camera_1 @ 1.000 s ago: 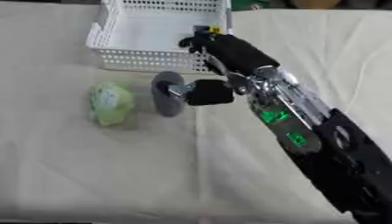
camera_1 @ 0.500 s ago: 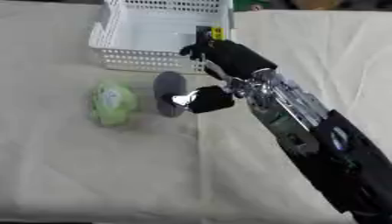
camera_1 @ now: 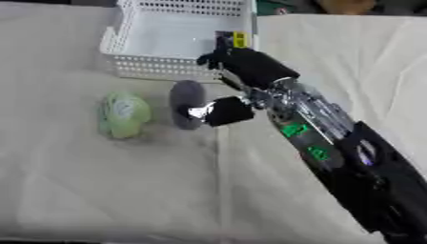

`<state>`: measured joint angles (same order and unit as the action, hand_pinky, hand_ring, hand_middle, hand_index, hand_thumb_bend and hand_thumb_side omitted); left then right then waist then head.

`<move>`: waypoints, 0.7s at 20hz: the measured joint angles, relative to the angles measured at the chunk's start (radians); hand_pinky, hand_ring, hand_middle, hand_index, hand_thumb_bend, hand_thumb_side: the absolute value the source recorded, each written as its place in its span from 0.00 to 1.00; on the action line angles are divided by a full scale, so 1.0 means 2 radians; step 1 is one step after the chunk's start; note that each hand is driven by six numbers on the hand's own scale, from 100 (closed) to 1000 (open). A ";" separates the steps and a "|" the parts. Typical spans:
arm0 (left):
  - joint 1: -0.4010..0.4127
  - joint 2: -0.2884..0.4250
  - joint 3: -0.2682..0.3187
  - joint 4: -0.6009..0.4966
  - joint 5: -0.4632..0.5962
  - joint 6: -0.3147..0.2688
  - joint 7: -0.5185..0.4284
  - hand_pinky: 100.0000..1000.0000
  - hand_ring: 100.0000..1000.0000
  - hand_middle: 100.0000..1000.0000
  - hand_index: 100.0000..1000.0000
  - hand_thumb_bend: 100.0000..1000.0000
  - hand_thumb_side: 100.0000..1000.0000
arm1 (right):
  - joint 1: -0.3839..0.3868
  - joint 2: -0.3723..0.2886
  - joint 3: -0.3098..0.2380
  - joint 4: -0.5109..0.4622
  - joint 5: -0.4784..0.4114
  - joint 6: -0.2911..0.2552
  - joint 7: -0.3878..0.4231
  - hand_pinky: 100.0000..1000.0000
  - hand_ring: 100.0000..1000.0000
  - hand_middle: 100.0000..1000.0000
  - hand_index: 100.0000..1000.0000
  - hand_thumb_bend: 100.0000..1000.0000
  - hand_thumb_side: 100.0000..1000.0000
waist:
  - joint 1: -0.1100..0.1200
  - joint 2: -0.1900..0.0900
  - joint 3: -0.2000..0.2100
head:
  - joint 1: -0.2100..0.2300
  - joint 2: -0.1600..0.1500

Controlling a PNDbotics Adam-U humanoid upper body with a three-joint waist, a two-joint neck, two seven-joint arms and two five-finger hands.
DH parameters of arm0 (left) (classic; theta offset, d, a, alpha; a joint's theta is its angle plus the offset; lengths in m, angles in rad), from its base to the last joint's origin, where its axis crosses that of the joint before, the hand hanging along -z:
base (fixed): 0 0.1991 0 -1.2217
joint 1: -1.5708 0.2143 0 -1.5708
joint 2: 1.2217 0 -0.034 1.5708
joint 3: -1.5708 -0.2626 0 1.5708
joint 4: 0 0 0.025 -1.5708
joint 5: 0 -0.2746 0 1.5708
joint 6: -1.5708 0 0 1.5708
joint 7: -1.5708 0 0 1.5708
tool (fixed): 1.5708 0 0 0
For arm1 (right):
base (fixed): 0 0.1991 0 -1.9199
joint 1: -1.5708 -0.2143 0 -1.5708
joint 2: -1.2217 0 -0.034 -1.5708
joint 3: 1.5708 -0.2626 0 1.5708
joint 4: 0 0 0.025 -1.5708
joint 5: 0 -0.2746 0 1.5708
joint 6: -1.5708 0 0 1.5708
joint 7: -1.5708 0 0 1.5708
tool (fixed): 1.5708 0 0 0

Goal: Pick up objects on the table and place them in the box.

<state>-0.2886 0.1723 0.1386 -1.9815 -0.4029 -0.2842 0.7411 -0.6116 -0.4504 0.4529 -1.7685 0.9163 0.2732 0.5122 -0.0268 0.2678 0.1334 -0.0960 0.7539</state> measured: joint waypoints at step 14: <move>-0.001 -0.002 0.000 0.000 0.003 0.000 0.000 0.57 0.49 0.55 0.63 0.00 0.77 | -0.011 0.017 0.008 0.079 -0.015 -0.017 -0.019 0.91 0.91 0.76 0.92 0.50 0.78 | 0.000 0.002 0.006 | -0.001 -0.004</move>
<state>-0.2902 0.1681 0.1382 -1.9815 -0.3971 -0.2834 0.7402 -0.6339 -0.4171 0.4695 -1.6100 0.8855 0.2389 0.4739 -0.0270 0.2723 0.1458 -0.0989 0.7461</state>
